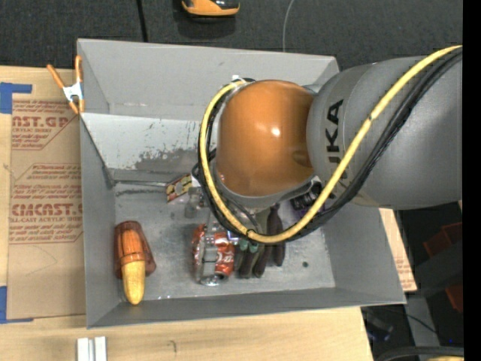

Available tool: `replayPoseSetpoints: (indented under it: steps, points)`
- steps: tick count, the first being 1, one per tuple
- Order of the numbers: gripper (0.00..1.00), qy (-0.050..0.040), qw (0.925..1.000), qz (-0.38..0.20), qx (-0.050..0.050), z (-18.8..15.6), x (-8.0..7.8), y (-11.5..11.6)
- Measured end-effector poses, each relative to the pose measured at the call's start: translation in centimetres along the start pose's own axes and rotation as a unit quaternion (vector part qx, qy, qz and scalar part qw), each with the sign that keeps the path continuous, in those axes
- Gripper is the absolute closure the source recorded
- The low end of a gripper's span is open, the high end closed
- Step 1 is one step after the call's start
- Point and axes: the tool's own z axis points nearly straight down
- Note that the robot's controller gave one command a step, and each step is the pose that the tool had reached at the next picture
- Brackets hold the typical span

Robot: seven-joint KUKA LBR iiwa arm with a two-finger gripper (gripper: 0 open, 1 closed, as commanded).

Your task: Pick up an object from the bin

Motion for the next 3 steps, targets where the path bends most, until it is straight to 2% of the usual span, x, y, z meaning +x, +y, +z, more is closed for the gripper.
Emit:
replayPoseSetpoints:
  steps: [1, 2, 3]
  points:
    - [0.0, -0.0039, 1.0, 0.001, -0.001, -0.4, -0.2, -0.1]
    - [0.0, -0.0073, 0.9995, -0.032, -0.001, 3.8, -1.1, -2.5]
    - [0.0, -0.0062, 0.9945, -0.105, 0.0, 8.8, -4.0, -4.9]
